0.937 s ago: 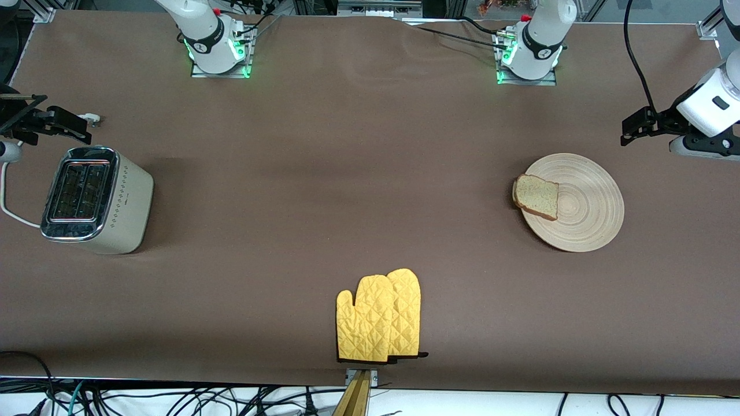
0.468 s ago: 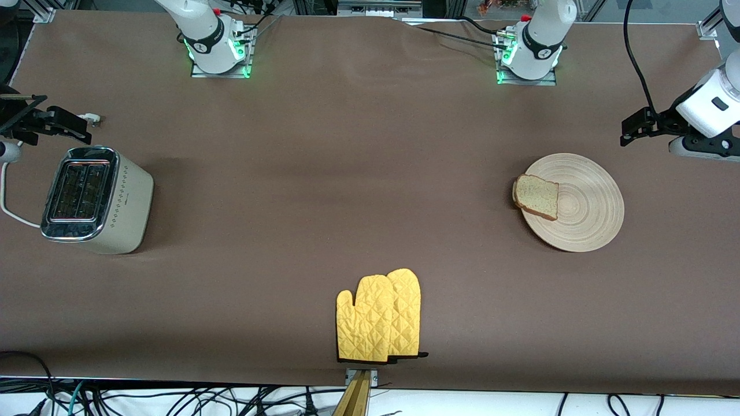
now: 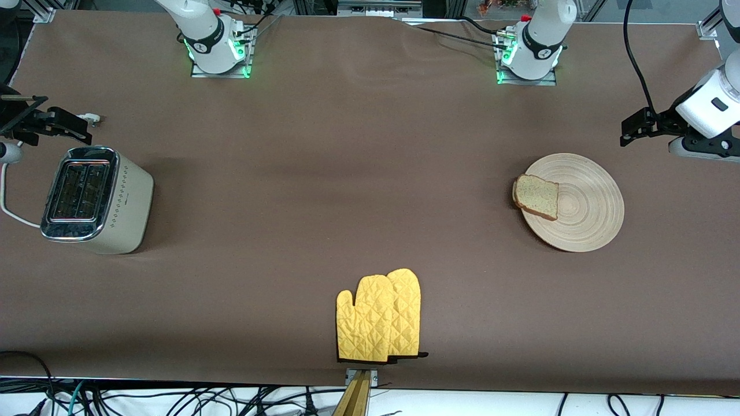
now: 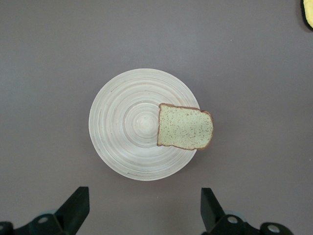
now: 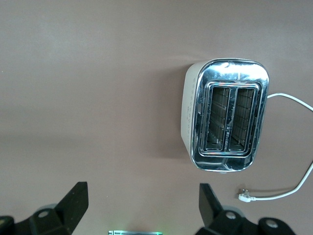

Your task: Move plate and put bread in toaster

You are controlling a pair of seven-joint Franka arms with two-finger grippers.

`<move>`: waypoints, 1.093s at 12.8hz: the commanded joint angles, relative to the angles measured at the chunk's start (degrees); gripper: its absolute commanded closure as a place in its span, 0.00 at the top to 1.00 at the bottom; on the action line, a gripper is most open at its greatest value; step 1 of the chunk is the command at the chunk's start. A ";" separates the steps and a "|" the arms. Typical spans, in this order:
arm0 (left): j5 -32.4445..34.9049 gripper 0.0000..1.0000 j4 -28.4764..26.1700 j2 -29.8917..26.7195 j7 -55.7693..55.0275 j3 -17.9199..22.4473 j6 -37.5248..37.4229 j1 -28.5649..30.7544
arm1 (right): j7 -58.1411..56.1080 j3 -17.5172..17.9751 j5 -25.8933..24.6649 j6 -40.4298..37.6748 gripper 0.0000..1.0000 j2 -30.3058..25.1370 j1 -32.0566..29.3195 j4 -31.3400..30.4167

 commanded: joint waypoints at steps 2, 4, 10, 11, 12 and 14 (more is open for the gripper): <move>1.97 1.00 0.94 0.44 -0.31 0.15 -0.93 -0.42 | -0.81 -0.04 0.55 0.00 1.00 -0.13 -0.30 0.17; 1.88 1.00 0.94 0.45 -0.31 0.15 -0.93 -0.34 | -0.46 -0.04 0.55 0.00 1.00 -0.13 -0.21 0.17; 1.00 1.00 1.55 0.45 -5.23 0.15 0.90 -0.16 | -0.11 -0.13 0.64 0.00 1.00 -0.13 -0.30 0.17; 1.00 1.00 1.64 0.53 -5.23 0.15 2.31 -0.16 | -0.02 -0.13 0.64 0.00 1.00 -0.13 -0.30 0.17; 1.26 1.00 1.64 0.62 -5.32 0.23 3.19 -0.07 | -0.11 -0.13 0.64 0.00 1.00 -0.13 -0.30 0.17; 1.88 1.00 1.73 0.62 -5.32 0.23 4.42 -0.07 | -0.02 -0.22 0.72 0.00 1.00 -0.13 -0.39 0.17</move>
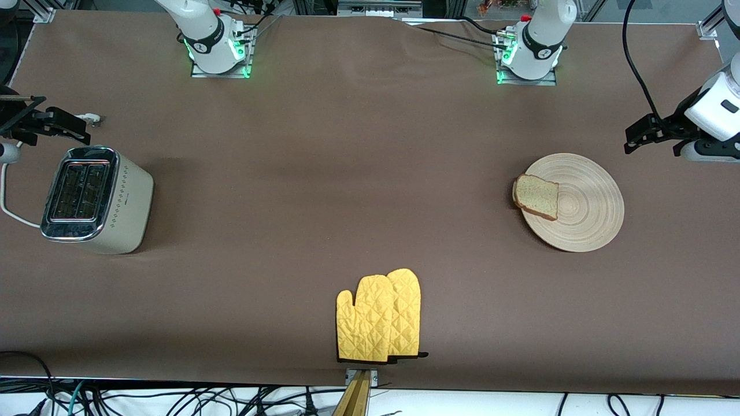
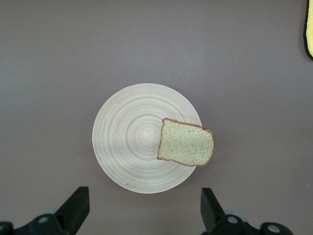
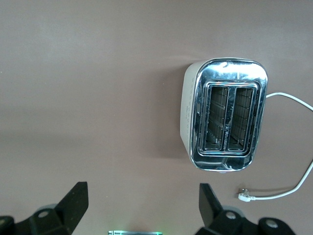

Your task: Move plate and put bread in toaster

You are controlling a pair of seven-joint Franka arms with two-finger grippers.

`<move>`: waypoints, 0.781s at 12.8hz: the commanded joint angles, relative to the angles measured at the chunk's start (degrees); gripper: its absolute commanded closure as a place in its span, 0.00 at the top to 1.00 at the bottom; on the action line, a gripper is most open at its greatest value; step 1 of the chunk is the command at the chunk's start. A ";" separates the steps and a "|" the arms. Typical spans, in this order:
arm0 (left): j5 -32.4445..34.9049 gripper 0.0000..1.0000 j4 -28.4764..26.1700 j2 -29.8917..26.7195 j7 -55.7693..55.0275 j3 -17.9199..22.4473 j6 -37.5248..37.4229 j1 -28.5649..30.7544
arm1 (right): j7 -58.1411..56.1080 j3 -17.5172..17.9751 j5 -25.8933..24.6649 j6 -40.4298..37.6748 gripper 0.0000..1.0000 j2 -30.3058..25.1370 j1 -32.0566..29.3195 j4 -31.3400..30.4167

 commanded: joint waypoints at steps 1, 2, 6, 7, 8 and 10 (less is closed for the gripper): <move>1.79 1.00 1.21 0.70 -0.84 0.03 1.97 0.18 | -0.02 -0.04 0.72 0.00 1.00 -0.13 -0.30 0.17; 1.27 1.00 1.21 0.87 -0.84 0.30 2.33 0.36 | -0.02 -0.04 0.64 0.00 1.00 -0.13 -0.30 0.17; 0.82 1.00 1.04 1.23 -0.58 1.97 3.75 0.62 | -0.20 -0.04 0.72 0.00 1.00 -0.13 -0.38 0.17; 0.82 1.00 1.04 1.31 -0.49 1.97 3.74 0.62 | -0.20 -0.04 0.72 0.00 1.00 -0.13 -0.30 0.17; 0.82 1.00 1.04 1.31 -0.32 1.97 3.66 0.62 | -0.11 -0.04 0.81 0.00 1.00 -0.13 -0.30 0.17; 0.82 1.00 1.21 1.31 -0.32 1.88 3.39 0.62 | -0.11 -0.04 0.72 0.00 1.00 -0.05 -0.30 0.17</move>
